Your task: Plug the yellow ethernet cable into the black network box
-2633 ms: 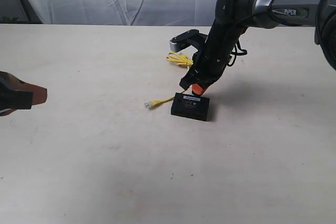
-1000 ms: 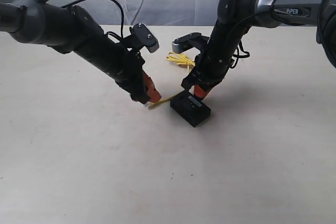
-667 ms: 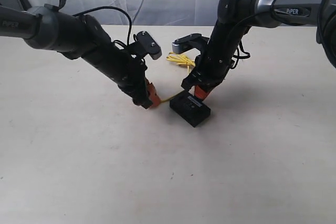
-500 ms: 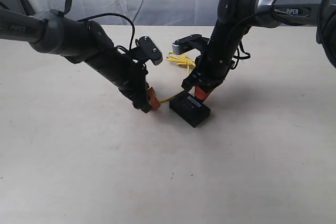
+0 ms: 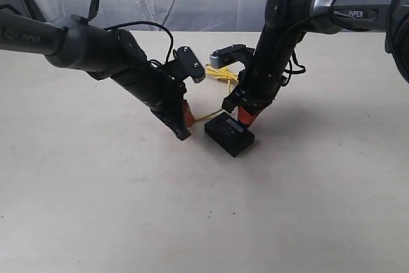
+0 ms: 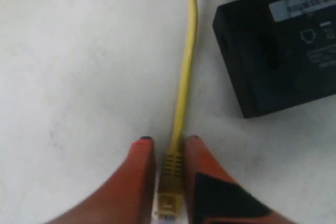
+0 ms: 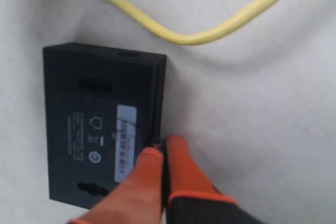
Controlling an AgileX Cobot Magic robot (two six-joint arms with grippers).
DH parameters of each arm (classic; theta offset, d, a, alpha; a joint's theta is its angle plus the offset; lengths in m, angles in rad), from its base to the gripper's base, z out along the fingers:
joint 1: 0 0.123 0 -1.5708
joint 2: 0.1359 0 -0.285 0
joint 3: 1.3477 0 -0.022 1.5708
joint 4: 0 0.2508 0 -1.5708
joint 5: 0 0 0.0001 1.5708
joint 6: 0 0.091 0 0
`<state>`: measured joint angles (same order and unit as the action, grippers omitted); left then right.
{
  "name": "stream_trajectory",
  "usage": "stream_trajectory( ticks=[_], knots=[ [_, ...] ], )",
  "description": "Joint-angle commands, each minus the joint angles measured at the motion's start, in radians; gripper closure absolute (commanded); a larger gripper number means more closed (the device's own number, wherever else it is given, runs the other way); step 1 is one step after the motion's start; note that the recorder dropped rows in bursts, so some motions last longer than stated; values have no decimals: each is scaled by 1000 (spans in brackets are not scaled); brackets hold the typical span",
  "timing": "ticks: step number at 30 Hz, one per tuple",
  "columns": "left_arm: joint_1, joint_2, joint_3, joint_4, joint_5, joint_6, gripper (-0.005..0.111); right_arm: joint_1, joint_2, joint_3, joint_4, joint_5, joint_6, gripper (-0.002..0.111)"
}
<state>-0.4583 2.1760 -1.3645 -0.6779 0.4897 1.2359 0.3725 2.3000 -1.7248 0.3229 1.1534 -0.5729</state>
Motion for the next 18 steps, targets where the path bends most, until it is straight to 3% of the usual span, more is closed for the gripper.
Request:
stream_trajectory(
  ticks=[1,5,12,18],
  knots=[
    [-4,4,1,91,2,-100,106,-5,-3,-6,1,7,1,109],
    [13,-26,1,253,-5,-301,107,-11,-6,-6,1,21,6,109],
    [67,-101,1,594,82,-822,107,-33,-56,-6,-4,24,34,109],
    [71,-214,77,823,126,-1097,107,-35,-108,-6,-53,28,75,109]
  ],
)
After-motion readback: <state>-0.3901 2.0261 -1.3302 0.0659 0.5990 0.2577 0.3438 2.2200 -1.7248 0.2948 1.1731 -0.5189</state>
